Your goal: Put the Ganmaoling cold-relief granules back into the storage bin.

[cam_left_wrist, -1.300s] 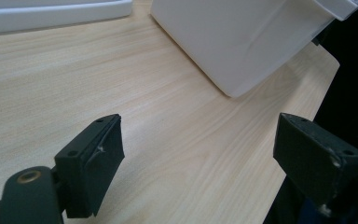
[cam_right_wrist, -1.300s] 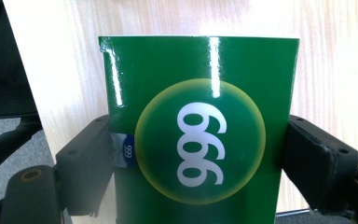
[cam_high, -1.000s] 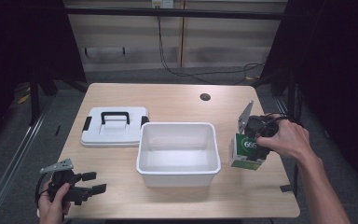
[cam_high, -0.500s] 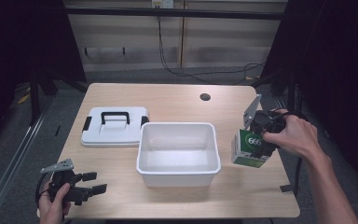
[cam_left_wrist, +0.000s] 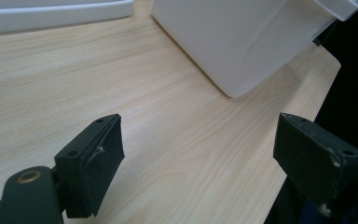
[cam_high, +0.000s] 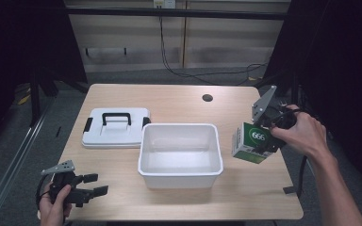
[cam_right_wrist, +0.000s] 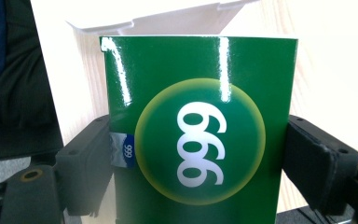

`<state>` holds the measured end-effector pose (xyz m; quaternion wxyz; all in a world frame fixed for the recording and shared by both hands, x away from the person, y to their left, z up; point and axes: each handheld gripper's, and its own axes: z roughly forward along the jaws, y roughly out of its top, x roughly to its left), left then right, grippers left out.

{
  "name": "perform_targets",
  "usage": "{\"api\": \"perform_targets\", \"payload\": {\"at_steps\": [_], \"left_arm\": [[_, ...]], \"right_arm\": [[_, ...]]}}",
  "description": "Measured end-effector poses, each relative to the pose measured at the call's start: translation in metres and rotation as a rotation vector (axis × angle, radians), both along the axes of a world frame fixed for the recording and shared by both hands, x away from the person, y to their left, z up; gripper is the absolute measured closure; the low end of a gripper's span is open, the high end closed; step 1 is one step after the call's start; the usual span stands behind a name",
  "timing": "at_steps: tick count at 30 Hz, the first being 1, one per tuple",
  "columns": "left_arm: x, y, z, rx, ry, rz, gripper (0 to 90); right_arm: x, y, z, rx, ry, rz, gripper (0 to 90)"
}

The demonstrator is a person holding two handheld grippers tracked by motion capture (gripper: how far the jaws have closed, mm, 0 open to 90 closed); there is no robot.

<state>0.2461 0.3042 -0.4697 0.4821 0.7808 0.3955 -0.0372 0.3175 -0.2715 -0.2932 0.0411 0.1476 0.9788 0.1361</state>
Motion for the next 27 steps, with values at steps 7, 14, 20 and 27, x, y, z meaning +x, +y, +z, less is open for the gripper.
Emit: {"api": "perform_targets", "payload": {"at_steps": [7,14,20,27], "left_arm": [[0.0,0.0,0.0,0.002,0.0,-0.003,16.0],[0.0,0.0,0.0,-0.003,0.0,0.0,16.0],[0.0,0.0,0.0,-0.002,0.0,0.001,16.0],[0.0,0.0,0.0,-0.001,0.001,0.0,16.0]], "right_arm": [[0.0,0.004,0.006,0.024,-0.012,-0.006,16.4],[0.0,0.009,0.016,0.046,-0.034,0.006,16.4],[0.0,0.012,0.027,0.056,-0.049,0.019,16.5],[0.0,0.021,0.027,0.057,-0.037,0.029,16.5]]}}
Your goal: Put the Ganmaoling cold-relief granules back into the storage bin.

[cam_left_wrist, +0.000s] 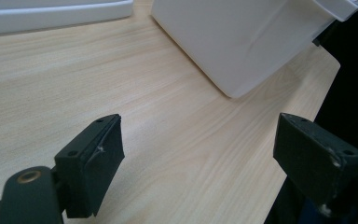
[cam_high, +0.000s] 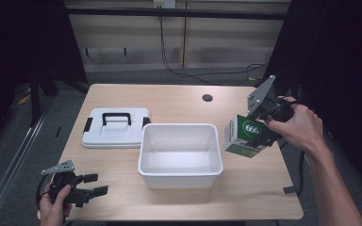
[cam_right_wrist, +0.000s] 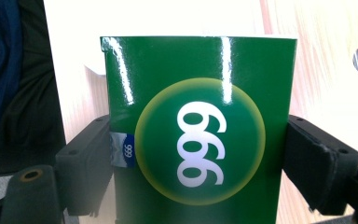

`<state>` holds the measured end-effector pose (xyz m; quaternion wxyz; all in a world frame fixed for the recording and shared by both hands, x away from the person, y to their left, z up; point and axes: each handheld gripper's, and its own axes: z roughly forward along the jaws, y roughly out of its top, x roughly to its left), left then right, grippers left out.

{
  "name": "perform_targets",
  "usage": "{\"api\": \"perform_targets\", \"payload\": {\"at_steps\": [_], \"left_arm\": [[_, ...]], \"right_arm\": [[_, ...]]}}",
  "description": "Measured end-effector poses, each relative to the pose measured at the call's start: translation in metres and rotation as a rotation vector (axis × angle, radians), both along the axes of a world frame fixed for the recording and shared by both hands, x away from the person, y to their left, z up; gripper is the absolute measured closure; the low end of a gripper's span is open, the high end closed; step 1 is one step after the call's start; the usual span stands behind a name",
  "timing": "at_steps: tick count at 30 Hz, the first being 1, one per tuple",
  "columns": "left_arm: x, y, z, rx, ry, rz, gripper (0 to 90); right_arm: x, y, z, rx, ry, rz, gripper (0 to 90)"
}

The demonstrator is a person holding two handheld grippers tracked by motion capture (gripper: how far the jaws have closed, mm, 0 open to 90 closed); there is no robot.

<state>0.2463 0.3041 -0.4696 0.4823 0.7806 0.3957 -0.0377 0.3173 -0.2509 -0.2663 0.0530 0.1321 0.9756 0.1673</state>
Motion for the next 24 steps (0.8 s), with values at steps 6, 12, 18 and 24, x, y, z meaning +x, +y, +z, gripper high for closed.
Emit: {"api": "perform_targets", "payload": {"at_steps": [6,12,18,24], "left_arm": [[0.0,0.0,0.0,0.0,0.0,0.0,16.0],[0.0,0.001,0.0,-0.002,-0.004,-0.002,16.0],[0.0,0.001,0.0,0.0,-0.006,-0.002,16.0],[0.0,0.0,0.0,-0.001,-0.003,-0.001,16.0]], "right_arm": [[0.004,0.013,0.003,0.003,0.004,0.021,16.4],[0.008,0.026,0.011,0.006,0.002,0.026,16.4],[0.01,0.035,0.016,0.011,0.01,0.049,16.4],[0.015,0.048,0.017,0.008,0.022,0.071,16.4]]}}
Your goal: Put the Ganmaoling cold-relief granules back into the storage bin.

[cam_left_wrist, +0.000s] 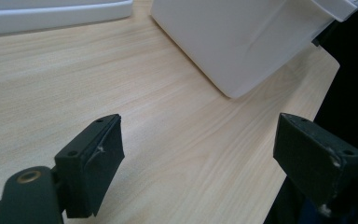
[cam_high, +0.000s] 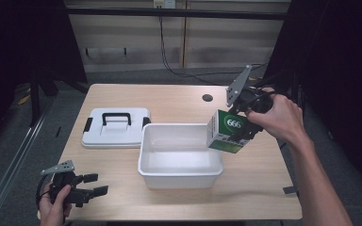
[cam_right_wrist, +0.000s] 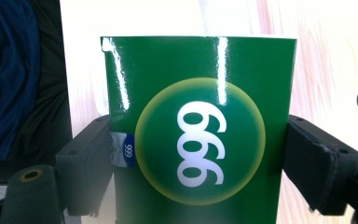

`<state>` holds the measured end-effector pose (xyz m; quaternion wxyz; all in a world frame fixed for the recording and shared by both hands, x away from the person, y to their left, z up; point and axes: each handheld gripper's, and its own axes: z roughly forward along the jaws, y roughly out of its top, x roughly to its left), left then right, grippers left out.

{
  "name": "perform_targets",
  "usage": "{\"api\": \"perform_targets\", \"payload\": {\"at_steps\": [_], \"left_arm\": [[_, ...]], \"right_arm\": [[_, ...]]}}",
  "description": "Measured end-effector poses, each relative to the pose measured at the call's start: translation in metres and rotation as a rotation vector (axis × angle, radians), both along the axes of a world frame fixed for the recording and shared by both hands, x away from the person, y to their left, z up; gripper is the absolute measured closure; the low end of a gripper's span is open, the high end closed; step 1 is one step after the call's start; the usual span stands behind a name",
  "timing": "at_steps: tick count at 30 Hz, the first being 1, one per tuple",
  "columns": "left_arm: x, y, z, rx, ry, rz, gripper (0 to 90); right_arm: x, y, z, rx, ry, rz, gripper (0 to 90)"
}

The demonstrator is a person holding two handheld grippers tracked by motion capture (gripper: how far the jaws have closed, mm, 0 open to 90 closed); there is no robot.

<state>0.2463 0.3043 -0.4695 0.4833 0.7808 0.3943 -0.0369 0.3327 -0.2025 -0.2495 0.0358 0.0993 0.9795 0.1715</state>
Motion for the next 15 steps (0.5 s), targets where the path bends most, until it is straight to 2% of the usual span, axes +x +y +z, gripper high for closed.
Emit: {"api": "perform_targets", "payload": {"at_steps": [10,15], "left_arm": [[0.0,0.0,0.0,0.002,-0.003,-0.002,16.0],[0.0,0.0,0.0,0.004,-0.003,-0.005,16.0]], "right_arm": [[0.007,0.018,0.003,-0.003,0.005,0.017,16.4],[0.011,0.028,-0.004,-0.01,0.016,0.041,16.4]]}}
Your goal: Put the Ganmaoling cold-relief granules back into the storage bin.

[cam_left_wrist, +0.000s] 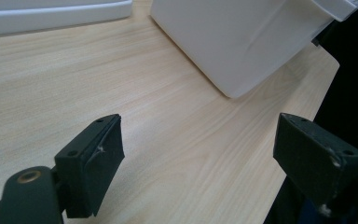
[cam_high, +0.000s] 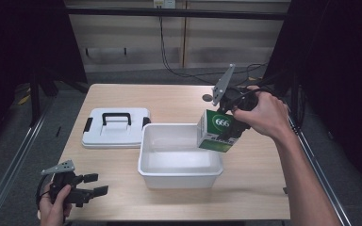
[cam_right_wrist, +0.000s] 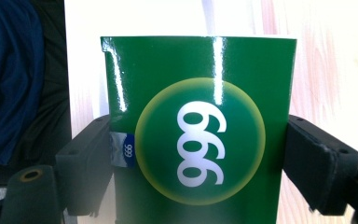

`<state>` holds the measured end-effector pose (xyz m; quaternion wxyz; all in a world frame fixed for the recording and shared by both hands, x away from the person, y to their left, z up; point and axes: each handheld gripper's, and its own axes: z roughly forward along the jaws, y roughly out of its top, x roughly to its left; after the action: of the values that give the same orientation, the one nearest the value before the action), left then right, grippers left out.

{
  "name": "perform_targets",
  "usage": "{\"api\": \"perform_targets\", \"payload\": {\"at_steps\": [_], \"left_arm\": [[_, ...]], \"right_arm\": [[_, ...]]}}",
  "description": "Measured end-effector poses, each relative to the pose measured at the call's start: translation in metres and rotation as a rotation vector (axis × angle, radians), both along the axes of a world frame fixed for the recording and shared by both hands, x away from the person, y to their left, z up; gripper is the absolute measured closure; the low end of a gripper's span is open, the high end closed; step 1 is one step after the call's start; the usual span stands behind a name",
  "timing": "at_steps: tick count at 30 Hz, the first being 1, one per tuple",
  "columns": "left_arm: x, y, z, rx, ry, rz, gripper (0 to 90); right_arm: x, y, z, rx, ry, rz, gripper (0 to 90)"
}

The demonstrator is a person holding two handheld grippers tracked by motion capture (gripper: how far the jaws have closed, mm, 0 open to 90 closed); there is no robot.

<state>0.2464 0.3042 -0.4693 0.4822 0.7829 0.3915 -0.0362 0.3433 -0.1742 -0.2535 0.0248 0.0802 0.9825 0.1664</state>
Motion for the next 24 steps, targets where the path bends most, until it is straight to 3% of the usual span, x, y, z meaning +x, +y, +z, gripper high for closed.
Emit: {"api": "perform_targets", "payload": {"at_steps": [14,24], "left_arm": [[0.002,0.0,0.0,0.0,0.001,-0.001,16.0],[0.002,-0.001,-0.001,-0.005,0.008,0.003,16.0]], "right_arm": [[0.01,0.03,-0.025,-0.048,0.005,0.053,16.4],[0.015,0.04,-0.038,-0.098,0.033,0.044,16.3]]}}
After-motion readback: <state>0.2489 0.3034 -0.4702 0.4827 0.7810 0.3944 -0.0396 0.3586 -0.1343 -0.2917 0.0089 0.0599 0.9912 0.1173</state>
